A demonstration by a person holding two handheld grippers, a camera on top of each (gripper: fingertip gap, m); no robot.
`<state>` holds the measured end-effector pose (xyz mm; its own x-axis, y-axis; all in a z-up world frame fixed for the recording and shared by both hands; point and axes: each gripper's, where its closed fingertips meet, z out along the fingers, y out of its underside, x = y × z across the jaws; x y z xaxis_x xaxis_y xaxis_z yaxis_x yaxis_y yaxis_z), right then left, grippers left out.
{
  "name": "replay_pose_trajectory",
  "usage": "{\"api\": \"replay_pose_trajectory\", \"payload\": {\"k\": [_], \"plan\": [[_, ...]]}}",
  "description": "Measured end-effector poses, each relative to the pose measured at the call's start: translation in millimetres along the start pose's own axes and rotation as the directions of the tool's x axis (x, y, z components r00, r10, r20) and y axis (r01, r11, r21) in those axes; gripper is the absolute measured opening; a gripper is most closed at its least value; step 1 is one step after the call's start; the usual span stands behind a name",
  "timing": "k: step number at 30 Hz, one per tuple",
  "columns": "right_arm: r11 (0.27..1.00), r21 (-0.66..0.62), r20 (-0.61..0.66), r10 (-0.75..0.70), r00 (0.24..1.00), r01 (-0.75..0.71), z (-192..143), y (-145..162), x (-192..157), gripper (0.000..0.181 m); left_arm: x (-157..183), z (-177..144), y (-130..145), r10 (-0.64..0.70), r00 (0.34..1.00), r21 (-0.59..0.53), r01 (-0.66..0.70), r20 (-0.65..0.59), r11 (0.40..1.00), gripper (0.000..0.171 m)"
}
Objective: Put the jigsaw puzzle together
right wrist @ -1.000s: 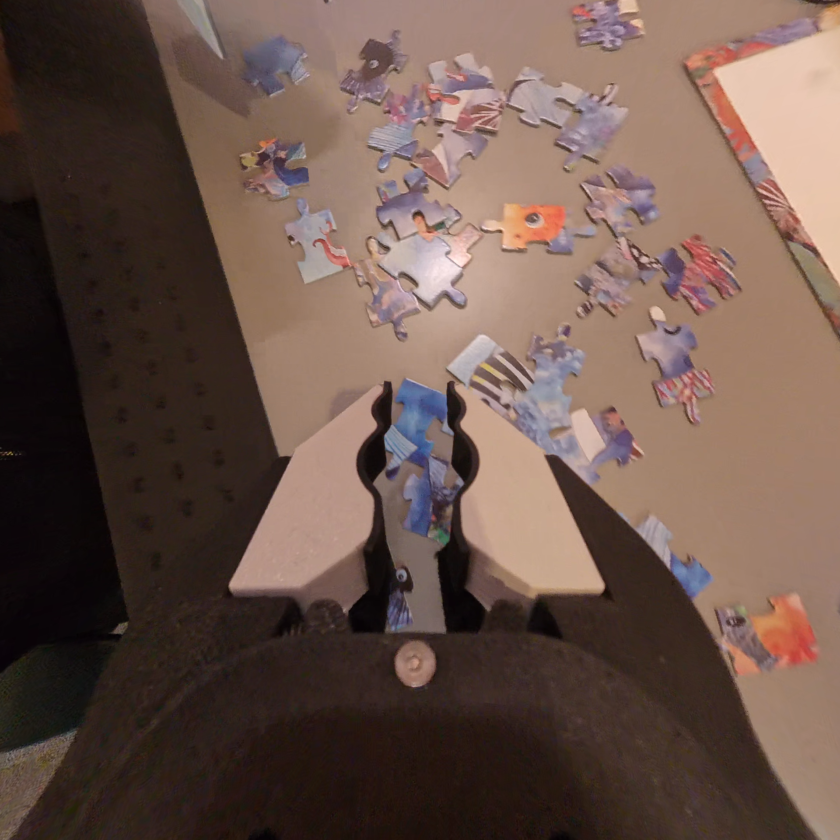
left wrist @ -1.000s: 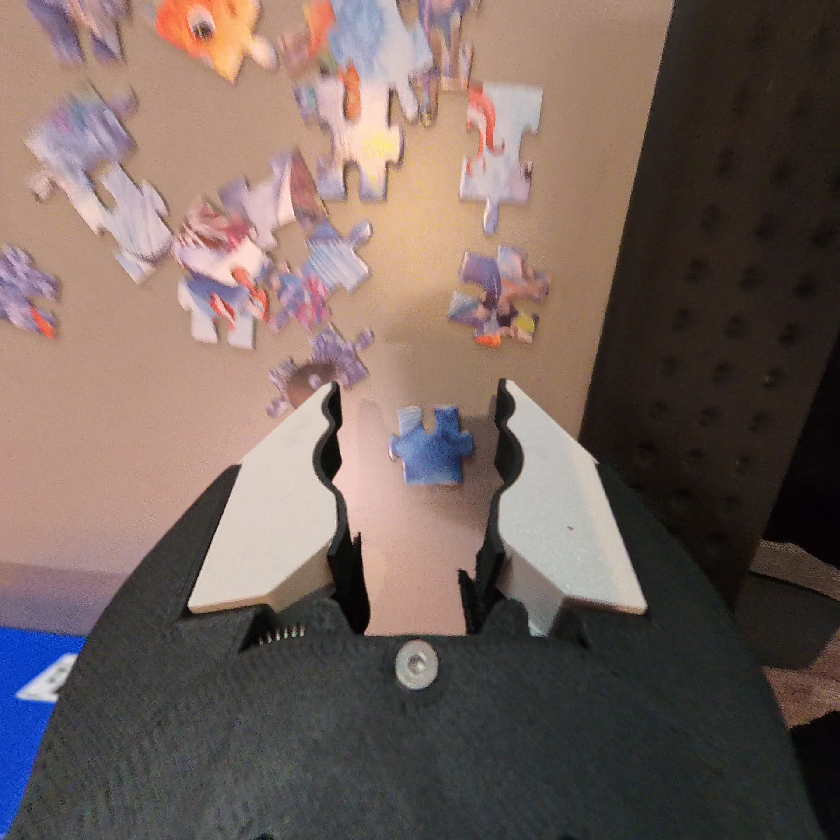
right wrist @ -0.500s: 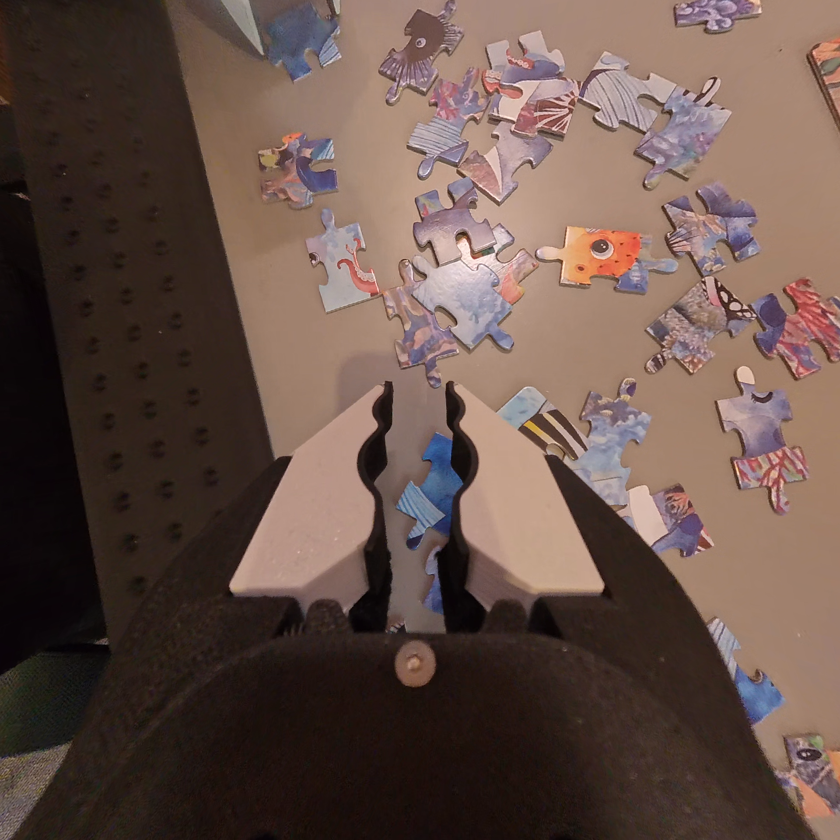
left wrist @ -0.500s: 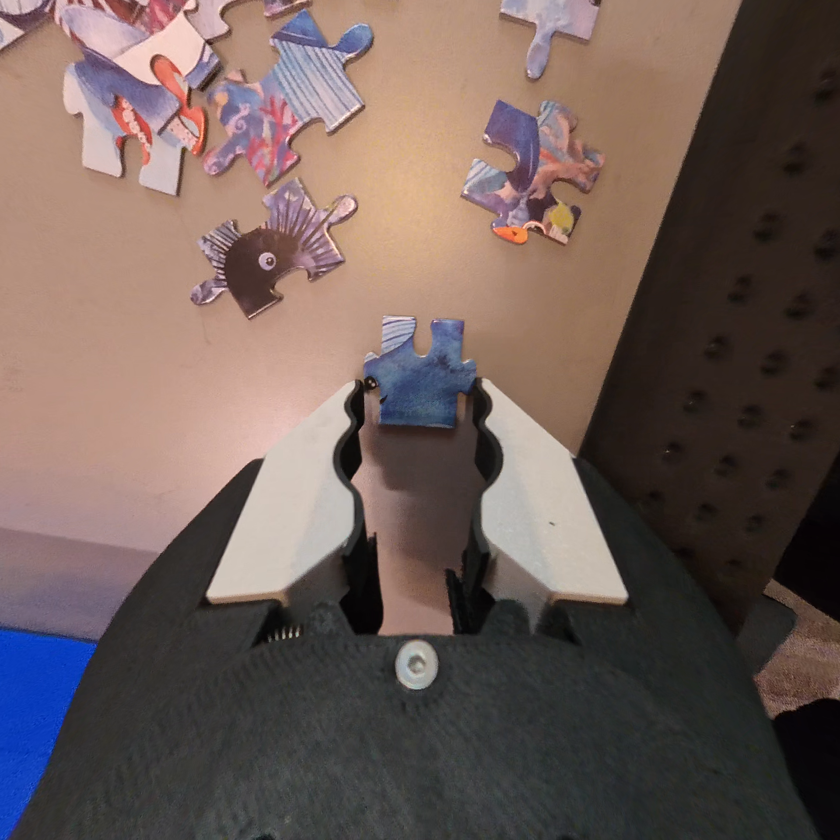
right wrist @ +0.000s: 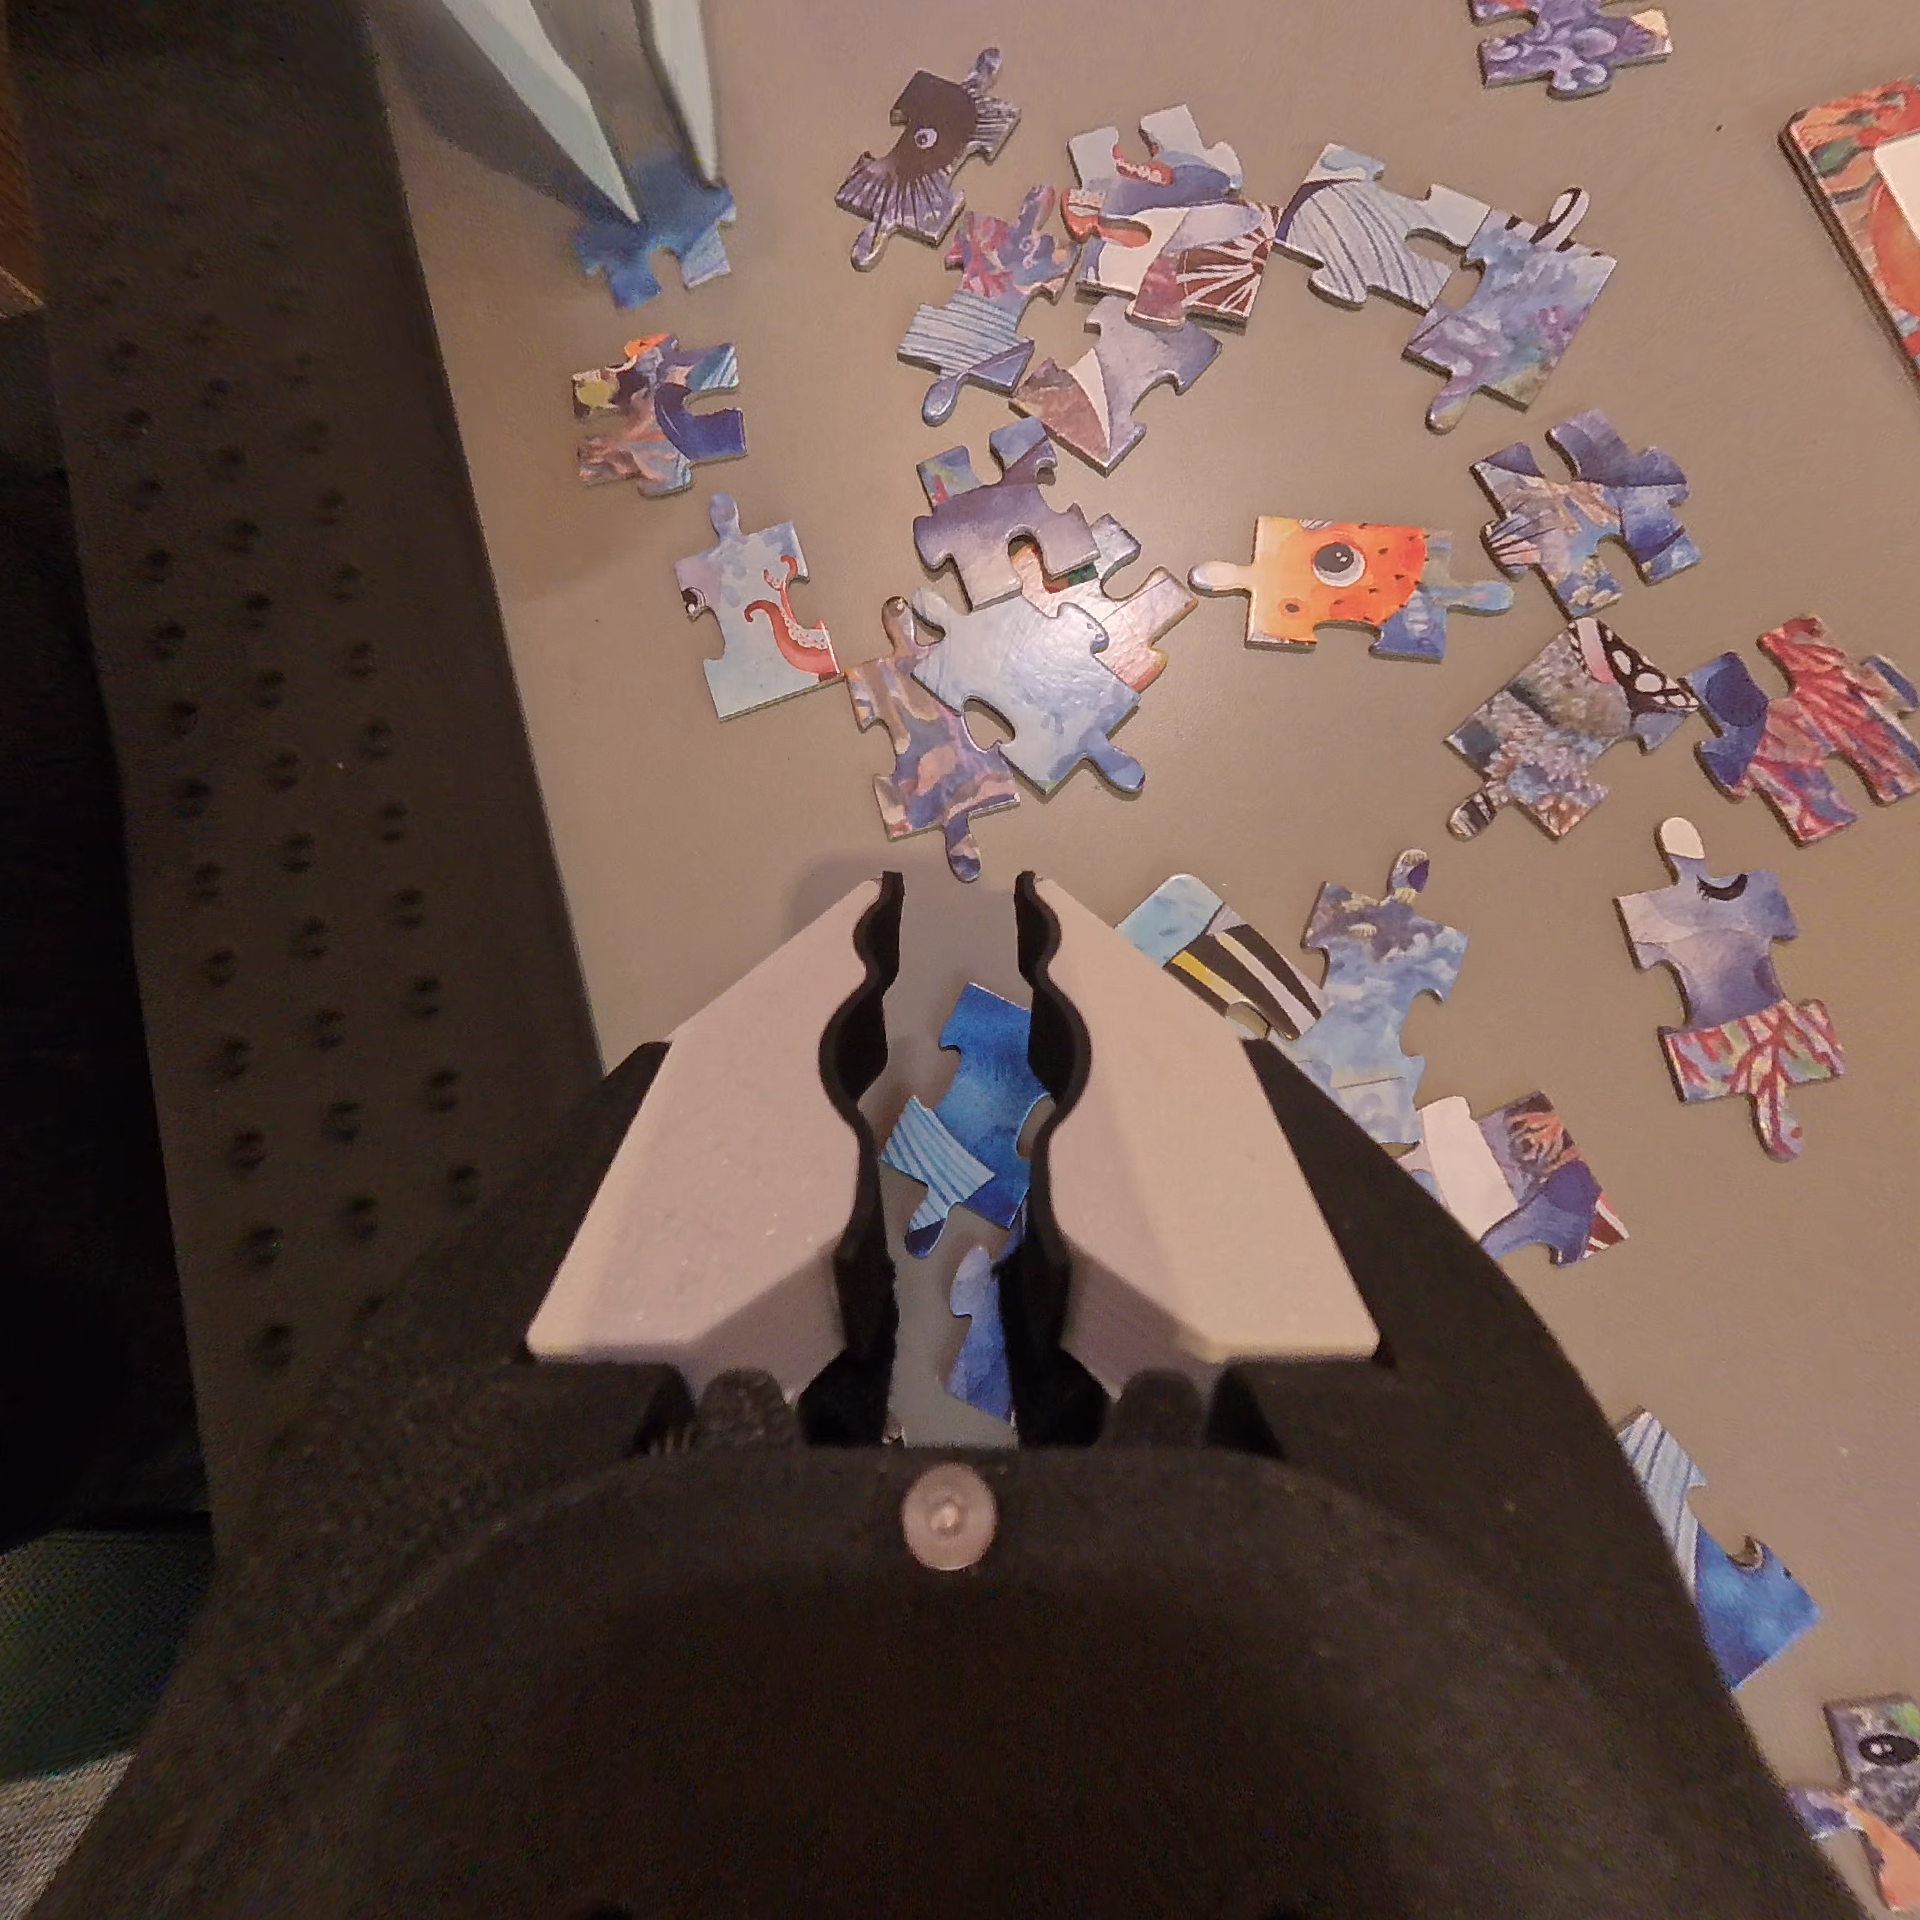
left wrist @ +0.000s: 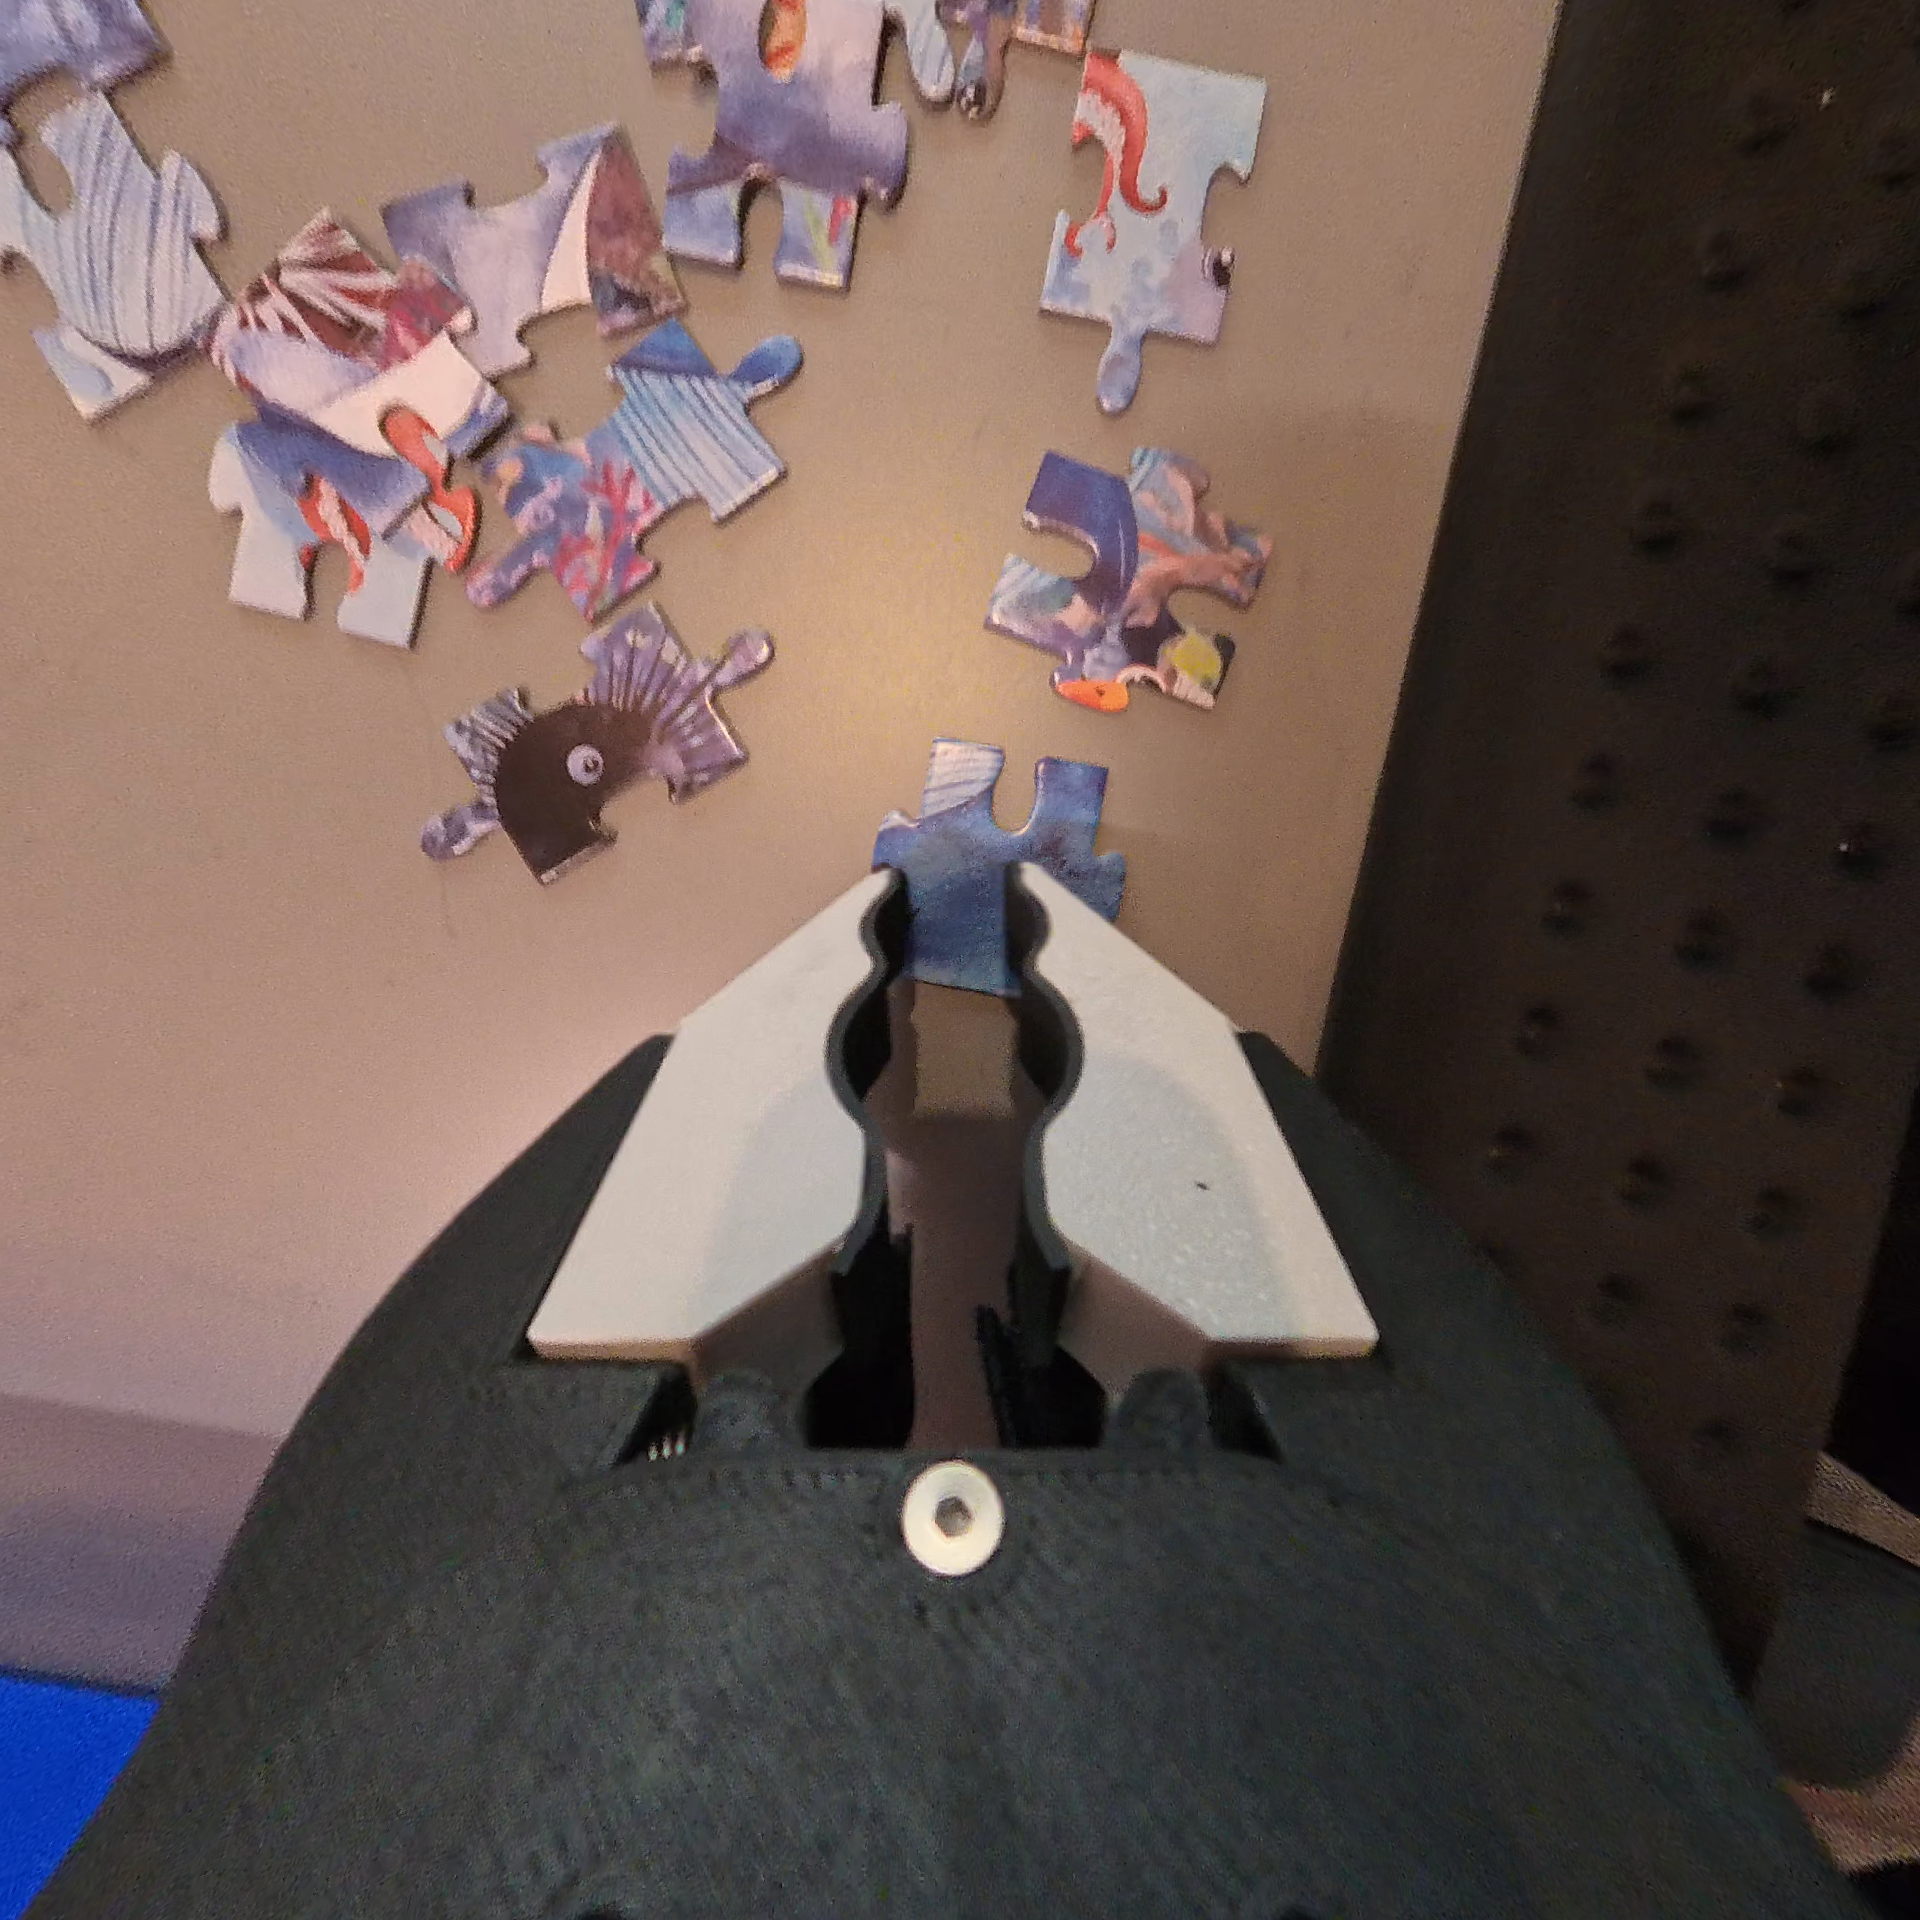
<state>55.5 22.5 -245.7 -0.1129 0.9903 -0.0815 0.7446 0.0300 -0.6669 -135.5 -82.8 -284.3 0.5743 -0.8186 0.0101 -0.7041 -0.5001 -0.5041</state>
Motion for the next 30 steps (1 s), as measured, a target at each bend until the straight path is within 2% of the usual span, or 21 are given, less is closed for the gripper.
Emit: {"api": "replay_pose_trajectory", "payload": {"k": [4,7,9,13,22,25,27,30], "plan": [[1.0,0.027,-0.001,0.004,1.0,-0.004,-2,-3,1,0.02,-19,-7,-26,-0.048,0.998,0.128,0.042,0.046,0.991,0.041],[0.999,0.041,-0.003,0.014,1.0,-0.014,-3,-3,4,0.02,-46,-6,-22,-0.074,0.986,0.089,0.061,0.146,0.994,0.052],[0.999,0.045,-0.005,0.018,1.0,-0.018,-2,-2,5,0.019,-55,0,-16,-0.076,0.982,0.045,0.069,0.171,0.997,0.056],[0.999,0.043,-0.004,0.027,1.0,-0.027,0,0,8,0.019,-65,8,-13,-0.109,0.979,0.026,0.106,0.171,0.994,0.064],[0.998,0.05,0.004,0.044,0.999,-0.044,0,4,12,0.019,-56,17,-25,-0.072,0.996,0.044,0.069,0.06,0.997,0.051],[0.998,0.05,0.009,0.049,0.999,-0.049,0,5,13,0.019,-25,17,-32,-0.015,0.994,0.04,0.019,-0.105,0.999,0.041],[0.997,0.051,0.008,0.051,0.999,-0.052,0,6,13,0.019,-29,16,-34,0.009,0.998,0.032,-0.007,-0.07,0.999,0.05],[0.997,0.056,0.01,0.055,0.998,-0.056,-1,7,15,0.019,-45,7,-52,0.002,1.0,0.118,0.0,-0.014,0.993,0.049]]}}
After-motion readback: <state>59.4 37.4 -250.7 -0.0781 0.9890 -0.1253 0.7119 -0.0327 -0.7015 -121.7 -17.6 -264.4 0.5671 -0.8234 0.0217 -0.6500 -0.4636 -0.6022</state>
